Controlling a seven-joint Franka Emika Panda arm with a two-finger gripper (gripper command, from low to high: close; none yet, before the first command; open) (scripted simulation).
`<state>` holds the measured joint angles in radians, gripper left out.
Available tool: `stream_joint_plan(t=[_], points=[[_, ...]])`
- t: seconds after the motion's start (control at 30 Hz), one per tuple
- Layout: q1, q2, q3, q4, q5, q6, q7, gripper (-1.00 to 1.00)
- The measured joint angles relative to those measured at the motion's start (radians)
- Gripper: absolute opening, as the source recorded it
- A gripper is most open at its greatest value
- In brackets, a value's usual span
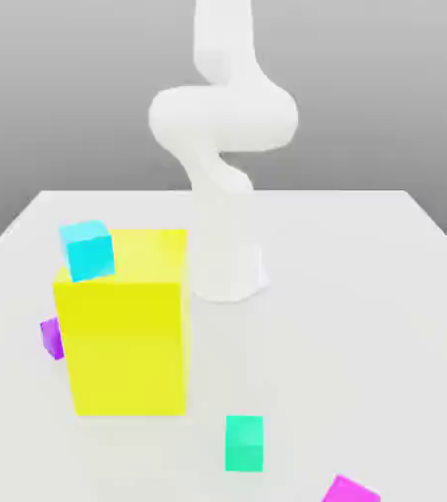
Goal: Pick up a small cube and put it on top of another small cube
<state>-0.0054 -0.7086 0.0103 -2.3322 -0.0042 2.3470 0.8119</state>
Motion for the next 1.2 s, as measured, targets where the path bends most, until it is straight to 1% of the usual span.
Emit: stream_joint_plan(t=[0.37,0.73,0.8,0.93,0.97,1.2], points=[[-0.017,0.405,0.039,-0.143,-0.023,0.208,0.056,0.00],[-0.006,0.803,0.054,-0.283,-0.031,0.413,0.100,0.00],[-0.003,0.876,0.052,-0.294,-0.031,0.459,0.105,0.00],[0.011,1.021,0.034,-0.274,-0.053,0.571,0.123,0.00],[0.018,1.057,0.026,-0.267,-0.058,0.600,0.127,-1.00],[0.018,1.066,0.025,-0.265,-0.062,0.608,0.131,-1.00]])
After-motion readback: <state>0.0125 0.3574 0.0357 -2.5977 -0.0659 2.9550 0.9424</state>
